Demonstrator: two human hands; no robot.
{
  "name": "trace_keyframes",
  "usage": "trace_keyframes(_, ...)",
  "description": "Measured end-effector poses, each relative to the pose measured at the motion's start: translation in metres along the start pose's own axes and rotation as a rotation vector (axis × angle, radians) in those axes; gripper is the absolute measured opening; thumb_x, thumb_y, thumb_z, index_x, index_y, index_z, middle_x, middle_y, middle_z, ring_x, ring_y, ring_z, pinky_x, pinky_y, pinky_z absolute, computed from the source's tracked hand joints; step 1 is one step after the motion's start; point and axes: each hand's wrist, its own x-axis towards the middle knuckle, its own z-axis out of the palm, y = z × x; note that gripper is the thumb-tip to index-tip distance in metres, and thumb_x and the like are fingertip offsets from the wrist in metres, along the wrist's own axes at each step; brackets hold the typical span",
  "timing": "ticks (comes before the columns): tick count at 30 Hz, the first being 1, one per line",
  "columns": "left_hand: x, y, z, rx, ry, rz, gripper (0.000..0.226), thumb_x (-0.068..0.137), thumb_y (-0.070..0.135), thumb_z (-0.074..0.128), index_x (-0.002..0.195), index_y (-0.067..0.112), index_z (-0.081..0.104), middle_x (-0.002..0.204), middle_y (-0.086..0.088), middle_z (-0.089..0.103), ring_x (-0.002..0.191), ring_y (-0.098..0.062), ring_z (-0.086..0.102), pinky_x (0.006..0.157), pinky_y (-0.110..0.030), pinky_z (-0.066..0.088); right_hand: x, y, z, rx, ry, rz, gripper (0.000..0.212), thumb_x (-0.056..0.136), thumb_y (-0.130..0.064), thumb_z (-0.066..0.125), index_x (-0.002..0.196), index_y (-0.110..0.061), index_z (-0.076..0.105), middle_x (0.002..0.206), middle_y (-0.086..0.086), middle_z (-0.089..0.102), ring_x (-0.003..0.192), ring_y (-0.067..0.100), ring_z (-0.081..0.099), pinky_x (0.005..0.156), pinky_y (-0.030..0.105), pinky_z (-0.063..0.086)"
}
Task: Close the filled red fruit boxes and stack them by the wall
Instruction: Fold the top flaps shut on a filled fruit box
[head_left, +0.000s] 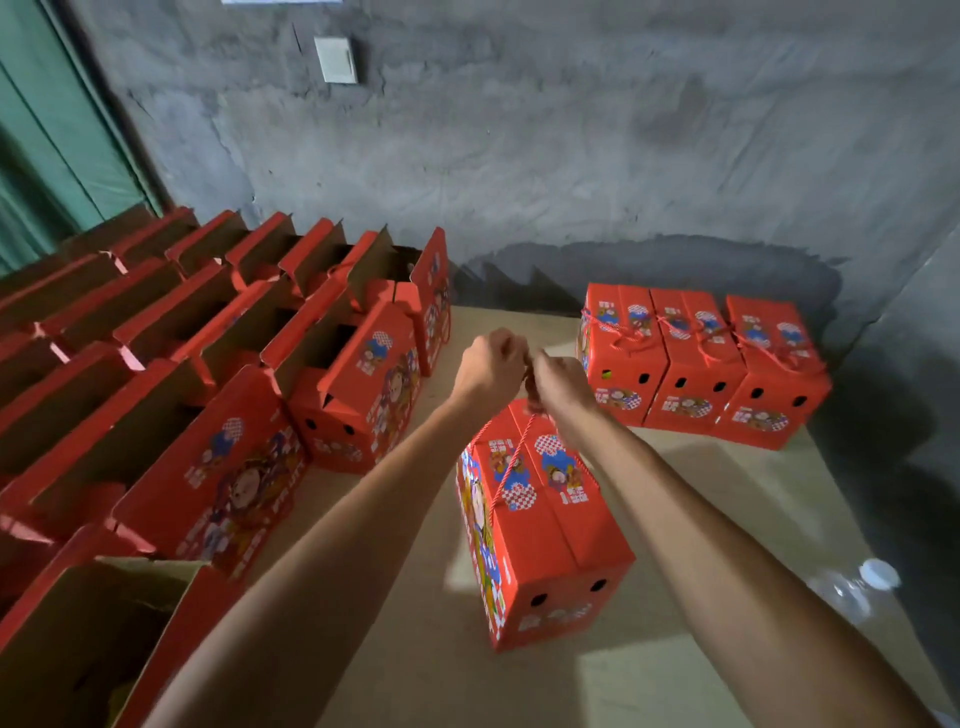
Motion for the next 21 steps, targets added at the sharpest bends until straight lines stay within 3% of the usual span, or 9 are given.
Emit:
trace_keyframes(2,0.036,-0.006,-0.003,0.015,0.044,-0.006,0.022,0.097,0.016,0.052,0.086,0.004,0.068,0.084,-0.010,0.071,0.079,-0.028,0.068,0.066,-0.040,0.055,0.040,-0.025,0.002,-0.085,0.094,-0.055,0.039,0.093,-0.036,0.052,0.060,-0.015,0.055,0.045,-0.002,0.052,0.048,0.021,0.055,0.055,0.032,0.043)
trace_keyframes(4,0.071,-0.016,-0.004,0.023,0.080,-0.015,0.021,0.095,0.017,0.053,0.083,0.008,0.068,0.079,-0.006,0.071,0.070,-0.022,0.067,0.057,-0.037,0.053,0.078,-0.041,0.006,-0.133,0.123,-0.091,0.034,0.090,-0.035,0.050,0.062,-0.016,0.051,0.048,-0.002,0.046,0.041,0.015,0.046,0.051,0.029,0.035)
trace_keyframes(6,0.108,-0.029,-0.003,0.055,0.093,-0.036,0.018,0.096,0.023,0.053,0.086,0.016,0.067,0.080,0.000,0.070,0.070,-0.018,0.067,0.059,-0.033,0.054,0.116,-0.048,0.011,-0.182,0.142,-0.110,0.033,0.089,-0.034,0.048,0.062,-0.015,0.050,0.052,0.000,0.045,0.036,0.012,0.036,0.050,0.028,0.029)
trace_keyframes(8,0.146,-0.046,-0.003,0.119,0.079,-0.061,0.015,0.097,0.028,0.053,0.097,0.021,0.066,0.091,0.001,0.071,0.082,-0.022,0.069,0.070,-0.035,0.059,0.154,-0.050,0.014,-0.255,0.164,-0.119,0.038,0.092,-0.034,0.048,0.060,-0.012,0.052,0.055,0.003,0.050,0.041,0.014,0.044,0.055,0.030,0.031)
trace_keyframes(10,0.180,-0.068,-0.006,0.281,0.054,-0.091,0.022,0.098,0.033,0.052,0.113,0.020,0.062,0.111,-0.004,0.070,0.101,-0.026,0.066,0.090,-0.045,0.056,0.193,-0.050,0.014,-0.370,0.190,-0.124,0.042,0.096,-0.036,0.046,0.072,-0.007,0.065,0.070,0.013,0.063,0.062,0.027,0.059,0.063,0.032,0.036)
trace_keyframes(13,0.219,-0.107,-0.022,0.713,0.099,-0.123,0.048,0.096,0.041,0.054,0.139,0.019,0.048,0.139,-0.008,0.056,0.132,-0.031,0.048,0.117,-0.059,0.027,0.252,-0.050,0.005,-0.494,0.266,-0.130,0.044,0.099,-0.036,0.045,0.087,-0.002,0.069,0.094,0.024,0.072,0.084,0.037,0.066,0.068,0.036,0.041)
trace_keyframes(15,0.236,-0.133,-0.036,0.801,0.110,-0.234,0.064,0.097,0.044,0.056,0.150,0.016,0.037,0.150,-0.013,0.045,0.142,-0.036,0.037,0.118,-0.062,0.023,0.285,-0.051,0.000,-0.513,0.286,-0.162,0.039,0.099,-0.033,0.046,0.079,-0.006,0.066,0.089,0.025,0.070,0.081,0.038,0.066,0.070,0.039,0.046)
trace_keyframes(18,0.246,-0.161,-0.044,0.732,0.055,-0.421,0.071,0.095,0.038,0.060,0.153,0.012,0.030,0.151,-0.018,0.041,0.140,-0.039,0.036,0.113,-0.060,0.033,0.325,-0.051,0.001,-0.467,0.304,-0.150,0.035,0.098,-0.029,0.046,0.074,-0.008,0.060,0.080,0.021,0.063,0.072,0.031,0.057,0.062,0.037,0.040)
trace_keyframes(21,0.245,-0.181,-0.038,0.745,0.019,-0.492,0.069,0.094,0.037,0.061,0.151,0.012,0.031,0.148,-0.018,0.042,0.138,-0.039,0.037,0.110,-0.060,0.035,0.349,-0.047,-0.001,-0.368,0.310,-0.075,0.023,0.095,-0.023,0.049,0.088,-0.005,0.062,0.085,0.017,0.056,0.077,0.027,0.052,0.066,0.040,0.042)
